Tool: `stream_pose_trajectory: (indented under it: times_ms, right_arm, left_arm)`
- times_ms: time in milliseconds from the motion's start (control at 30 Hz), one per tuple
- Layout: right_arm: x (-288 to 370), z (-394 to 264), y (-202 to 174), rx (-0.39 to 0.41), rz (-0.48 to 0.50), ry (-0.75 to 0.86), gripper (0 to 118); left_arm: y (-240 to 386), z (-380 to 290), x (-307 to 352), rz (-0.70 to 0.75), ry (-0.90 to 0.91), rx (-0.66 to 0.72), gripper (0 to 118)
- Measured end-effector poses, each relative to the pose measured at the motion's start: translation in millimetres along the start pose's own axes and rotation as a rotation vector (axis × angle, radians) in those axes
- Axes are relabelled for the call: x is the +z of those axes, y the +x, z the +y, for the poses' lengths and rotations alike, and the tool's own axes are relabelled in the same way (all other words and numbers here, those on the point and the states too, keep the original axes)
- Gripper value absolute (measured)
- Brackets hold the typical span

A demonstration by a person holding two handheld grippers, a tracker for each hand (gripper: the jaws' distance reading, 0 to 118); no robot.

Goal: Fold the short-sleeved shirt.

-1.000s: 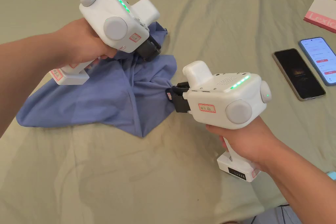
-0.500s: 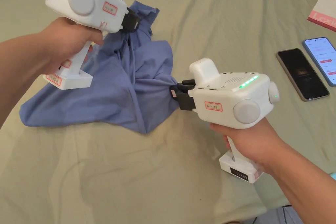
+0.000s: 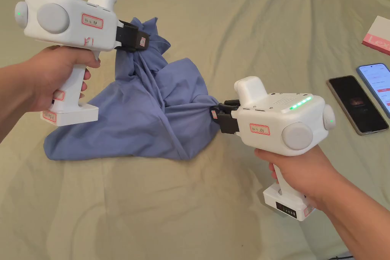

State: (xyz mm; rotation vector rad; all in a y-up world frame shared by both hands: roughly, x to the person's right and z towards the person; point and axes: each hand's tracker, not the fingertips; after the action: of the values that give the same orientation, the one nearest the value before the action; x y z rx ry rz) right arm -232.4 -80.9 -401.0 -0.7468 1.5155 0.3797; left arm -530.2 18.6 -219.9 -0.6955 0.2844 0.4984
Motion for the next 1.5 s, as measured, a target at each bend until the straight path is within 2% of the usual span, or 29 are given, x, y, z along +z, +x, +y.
stream_pose_trajectory:
  times_ms: [100,200,333,567,867,1033,1267,1500]
  right_arm:
    - [1,0,1,-0.002,-0.001,0.001,4]
    - [8,1,6,-0.064,0.039,0.030,4]
    - [28,8,8,-0.053,0.020,0.056,4]
    - [87,36,-8,-0.004,0.010,0.146,4]
    - [193,74,-44,0.046,-0.020,0.309,4]
    - [244,95,-72,0.095,-0.015,0.385,4]
    - [302,168,-111,0.173,-0.001,0.517,4]
    - [314,279,-115,0.204,-0.001,0.561,4]
  left_arm:
    - [-5,-1,4,-0.030,0.032,0.055,4]
    - [-4,-3,17,-0.038,0.076,0.078,4]
    - [-12,-4,49,-0.010,0.156,0.100,4]
    - [-4,-23,154,0.004,0.310,0.160,4]
    - [31,-76,318,0.086,0.565,0.225,4]
    - [54,-92,386,0.102,0.631,0.230,4]
    - [79,-52,457,0.149,0.734,0.155,4]
    - [80,25,474,0.173,0.780,0.098,4]
